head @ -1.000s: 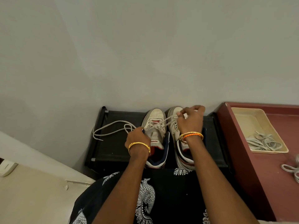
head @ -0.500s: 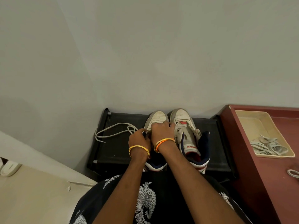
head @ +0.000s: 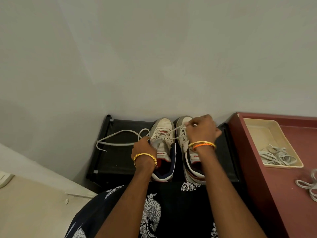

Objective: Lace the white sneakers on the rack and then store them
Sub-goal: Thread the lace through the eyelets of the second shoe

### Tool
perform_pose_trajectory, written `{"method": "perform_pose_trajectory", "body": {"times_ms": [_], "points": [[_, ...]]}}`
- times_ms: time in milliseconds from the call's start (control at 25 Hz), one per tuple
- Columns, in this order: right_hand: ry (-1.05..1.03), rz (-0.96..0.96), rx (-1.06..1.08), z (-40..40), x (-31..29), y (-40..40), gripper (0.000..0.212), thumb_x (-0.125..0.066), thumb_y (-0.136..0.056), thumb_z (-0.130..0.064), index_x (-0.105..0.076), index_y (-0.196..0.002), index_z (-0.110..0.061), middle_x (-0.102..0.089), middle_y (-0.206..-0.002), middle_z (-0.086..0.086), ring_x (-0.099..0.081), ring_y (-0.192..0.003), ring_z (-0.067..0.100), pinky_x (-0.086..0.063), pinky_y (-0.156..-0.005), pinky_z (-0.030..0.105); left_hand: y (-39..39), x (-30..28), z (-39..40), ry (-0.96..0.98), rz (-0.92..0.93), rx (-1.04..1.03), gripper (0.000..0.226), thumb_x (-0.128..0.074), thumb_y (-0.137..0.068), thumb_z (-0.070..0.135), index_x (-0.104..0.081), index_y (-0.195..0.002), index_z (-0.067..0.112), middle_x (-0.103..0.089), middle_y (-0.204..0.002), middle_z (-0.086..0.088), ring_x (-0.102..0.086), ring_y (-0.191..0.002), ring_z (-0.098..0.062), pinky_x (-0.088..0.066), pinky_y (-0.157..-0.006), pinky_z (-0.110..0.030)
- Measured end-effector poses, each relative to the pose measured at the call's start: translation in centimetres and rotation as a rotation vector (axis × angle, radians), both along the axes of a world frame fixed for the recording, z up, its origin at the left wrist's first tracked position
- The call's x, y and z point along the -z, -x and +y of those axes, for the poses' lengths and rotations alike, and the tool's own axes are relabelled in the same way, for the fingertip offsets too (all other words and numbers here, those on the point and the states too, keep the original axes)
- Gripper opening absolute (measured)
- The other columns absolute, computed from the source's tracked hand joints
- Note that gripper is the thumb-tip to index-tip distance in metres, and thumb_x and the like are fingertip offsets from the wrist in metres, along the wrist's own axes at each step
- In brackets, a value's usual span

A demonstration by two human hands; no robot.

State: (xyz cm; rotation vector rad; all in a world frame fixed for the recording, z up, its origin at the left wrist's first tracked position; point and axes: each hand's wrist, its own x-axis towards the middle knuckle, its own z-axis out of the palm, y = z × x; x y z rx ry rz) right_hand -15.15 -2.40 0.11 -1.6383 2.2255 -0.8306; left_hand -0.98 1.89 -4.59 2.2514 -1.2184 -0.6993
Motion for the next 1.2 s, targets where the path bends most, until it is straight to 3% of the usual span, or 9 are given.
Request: {"method": "perform_pose_trajectory", "body": {"times_ms": [80,200,280,440,560,720,880,1040,1200], "points": [[0.039,-0.077,0.167,-0.2,-0.4,2.5,0.014,-0.064,-0.082,-0.023,-0.074,-0.087,-0.015,-0.060,-0.106,0.011,-0.055,-0.102,0.032,-0.033,-0.093,0.042,0.0,0.0,-0.1,-0.004,0.014,-0.001,0.026,-0.055,-0.093,0.013,-0.062,-0.118,0.012,-0.065,-0.112,-0.012,-0.062,-0.102,-0.029,-0.052,-0.084,-0.038],[-0.071,0.013,0.248,0.1,0.4,3.1,0.023,-0.059,-0.084,-0.019,-0.071,-0.101,-0.009,-0.055,-0.114,0.017,-0.050,-0.110,0.037,-0.032,-0.097,0.045,0.0,-0.1,0.0,0.004,0.032,0.027,0.028,-0.056,-0.093,0.012,-0.061,-0.119,0.010,-0.064,-0.115,-0.013,-0.061,-0.104,-0.028,-0.051,-0.086,-0.036],[-0.097,0.114,0.121,0.3,0.7,1.1,0.028,-0.055,-0.085,-0.015,-0.066,-0.110,-0.010,-0.053,-0.121,0.014,-0.044,-0.117,0.034,-0.027,-0.101,0.044,0.0,-0.2,-0.1,0.001,0.037,0.037,0.030,-0.056,-0.093,0.012,-0.060,-0.123,0.009,-0.064,-0.117,-0.012,-0.061,-0.107,-0.026,-0.049,-0.089,-0.033],[-0.215,0.336,-0.440,0.7,2.3,-4.9,0.027,-0.050,-0.090,-0.019,-0.062,-0.113,-0.014,-0.060,-0.116,0.008,-0.044,-0.121,0.030,-0.024,-0.105,0.044,0.0,-0.2,0.0,0.010,0.045,0.042,0.029,-0.056,-0.093,0.011,-0.061,-0.121,0.008,-0.065,-0.116,-0.012,-0.061,-0.106,-0.025,-0.049,-0.089,-0.032],[-0.319,0.512,-0.567,0.9,3.4,-7.2,0.025,-0.046,-0.095,-0.022,-0.061,-0.113,-0.014,-0.062,-0.116,0.009,-0.045,-0.121,0.031,-0.024,-0.106,0.047,0.1,-0.3,0.1,0.015,0.039,0.022,0.030,-0.054,-0.093,0.009,-0.061,-0.122,0.009,-0.065,-0.117,-0.012,-0.060,-0.108,-0.026,-0.048,-0.090,-0.033],[-0.292,0.506,-0.485,0.6,3.7,-6.9,0.025,-0.047,-0.094,-0.021,-0.066,-0.110,-0.017,-0.065,-0.113,0.006,-0.041,-0.123,0.029,-0.023,-0.104,0.046,0.2,-0.3,0.0,0.019,0.048,0.013,0.029,-0.056,-0.092,0.010,-0.061,-0.121,0.009,-0.065,-0.116,-0.012,-0.060,-0.107,-0.026,-0.048,-0.087,-0.031],[-0.169,0.317,-0.282,0.6,1.8,-4.2,0.021,-0.055,-0.088,-0.030,-0.073,-0.097,-0.027,-0.067,-0.099,0.000,-0.047,-0.111,0.025,-0.025,-0.099,0.043,0.3,-0.6,0.1,0.019,0.057,-0.010,0.031,-0.058,-0.091,0.010,-0.060,-0.121,0.005,-0.064,-0.116,-0.015,-0.061,-0.107,-0.028,-0.049,-0.087,-0.031],[-0.026,0.065,0.067,0.0,-0.2,2.0,0.018,-0.058,-0.082,-0.024,-0.075,-0.088,-0.020,-0.071,-0.089,0.007,-0.056,-0.100,0.031,-0.028,-0.093,0.038,0.3,-0.6,0.0,0.012,0.053,-0.014,0.031,-0.056,-0.091,0.007,-0.060,-0.121,0.005,-0.064,-0.116,-0.017,-0.060,-0.107,-0.030,-0.049,-0.088,-0.033],[-0.161,0.047,0.166,0.5,1.1,3.7,0.020,-0.056,-0.083,-0.017,-0.070,-0.096,-0.012,-0.066,-0.107,0.015,-0.052,-0.109,0.037,-0.030,-0.098,0.041,0.4,-0.5,-0.1,0.016,0.065,-0.007,0.030,-0.056,-0.092,0.008,-0.060,-0.121,0.006,-0.064,-0.116,-0.016,-0.061,-0.105,-0.030,-0.050,-0.087,-0.034]]}}
